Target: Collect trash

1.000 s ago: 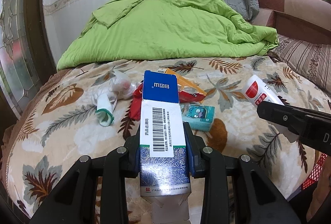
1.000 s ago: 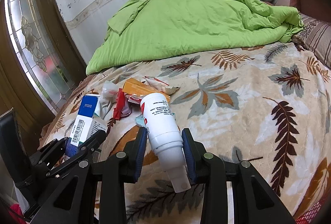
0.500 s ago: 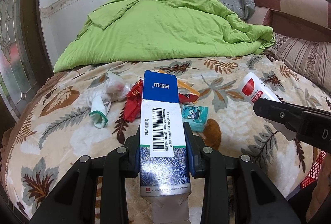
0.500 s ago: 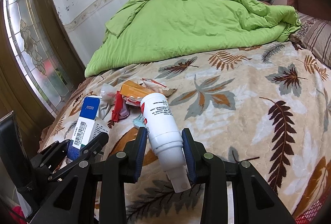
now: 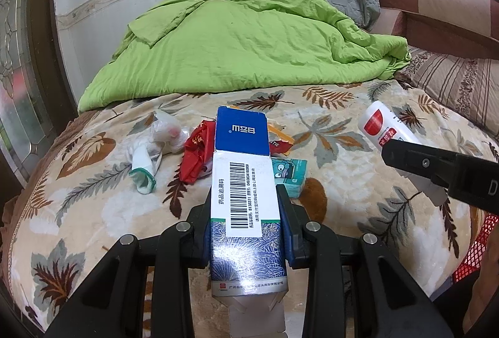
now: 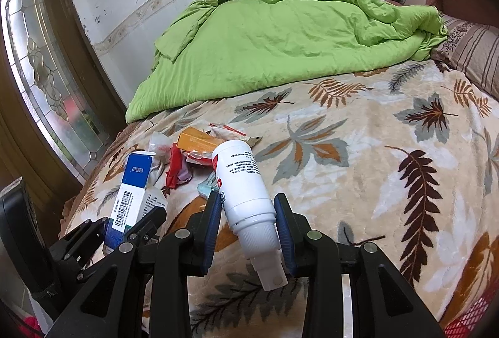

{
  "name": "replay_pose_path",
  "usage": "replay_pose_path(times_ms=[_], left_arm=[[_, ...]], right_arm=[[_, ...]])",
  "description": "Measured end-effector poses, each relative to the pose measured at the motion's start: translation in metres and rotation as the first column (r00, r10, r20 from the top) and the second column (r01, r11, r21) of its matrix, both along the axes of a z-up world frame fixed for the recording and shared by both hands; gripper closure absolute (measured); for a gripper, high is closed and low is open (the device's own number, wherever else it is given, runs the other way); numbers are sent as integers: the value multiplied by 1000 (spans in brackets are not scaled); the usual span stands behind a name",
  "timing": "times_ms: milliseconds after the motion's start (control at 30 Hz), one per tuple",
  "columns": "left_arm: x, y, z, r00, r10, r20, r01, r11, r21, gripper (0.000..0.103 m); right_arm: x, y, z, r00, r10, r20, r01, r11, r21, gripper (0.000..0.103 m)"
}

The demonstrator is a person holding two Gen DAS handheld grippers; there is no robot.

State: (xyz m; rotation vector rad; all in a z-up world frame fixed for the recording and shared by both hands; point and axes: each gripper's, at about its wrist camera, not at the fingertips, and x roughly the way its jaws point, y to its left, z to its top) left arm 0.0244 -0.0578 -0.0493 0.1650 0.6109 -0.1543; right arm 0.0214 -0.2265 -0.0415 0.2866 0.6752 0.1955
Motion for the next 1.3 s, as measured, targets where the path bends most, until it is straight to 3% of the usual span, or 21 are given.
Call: replay_pose_path(times_ms=[733, 1300], left_arm=[[-20, -30, 11, 996, -90, -25, 89, 995, -39, 71], [-61, -95, 37, 967, -255, -17, 254, 966, -41, 71]], right_arm=[[-46, -43, 16, 998, -63, 16, 61, 995, 82, 66], [-120, -132, 38, 974, -222, 34, 215, 966, 145, 66]])
